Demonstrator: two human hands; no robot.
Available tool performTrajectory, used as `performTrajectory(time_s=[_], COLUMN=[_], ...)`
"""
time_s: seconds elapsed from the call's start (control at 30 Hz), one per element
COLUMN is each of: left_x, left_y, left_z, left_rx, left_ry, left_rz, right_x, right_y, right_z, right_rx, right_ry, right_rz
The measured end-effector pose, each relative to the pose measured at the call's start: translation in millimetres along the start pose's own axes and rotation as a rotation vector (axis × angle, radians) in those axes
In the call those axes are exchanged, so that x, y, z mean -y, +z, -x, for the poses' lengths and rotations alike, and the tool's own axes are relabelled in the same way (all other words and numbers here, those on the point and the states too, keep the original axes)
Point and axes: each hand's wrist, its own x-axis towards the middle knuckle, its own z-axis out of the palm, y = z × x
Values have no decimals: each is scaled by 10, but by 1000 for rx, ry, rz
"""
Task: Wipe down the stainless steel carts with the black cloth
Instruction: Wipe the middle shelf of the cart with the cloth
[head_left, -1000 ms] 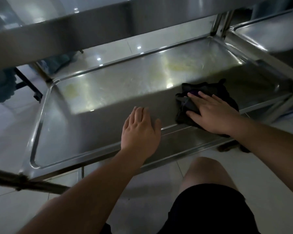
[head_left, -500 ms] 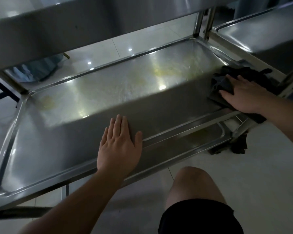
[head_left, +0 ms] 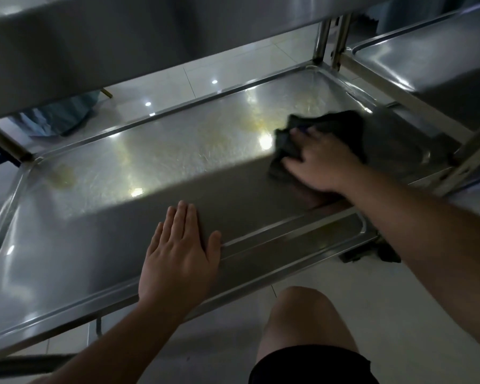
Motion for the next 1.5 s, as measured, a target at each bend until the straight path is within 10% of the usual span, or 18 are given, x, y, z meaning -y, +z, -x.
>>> performTrajectory(time_s=[0.17,0.43,1.5], left_x=[8,-3,-18], left_y=[-32,-34,-16], left_z=[20,26,9], left_rx=[4,-14,-25], left_ry=[7,9,2], left_rz=[-17,-21,-24], right_x=[188,-1121,-1118], right_y=[58,-268,-313], right_z=[269,-86,-256], right_rx=[173,-72,-80], right_ry=[-404,262,385], right_rz=[24,24,15])
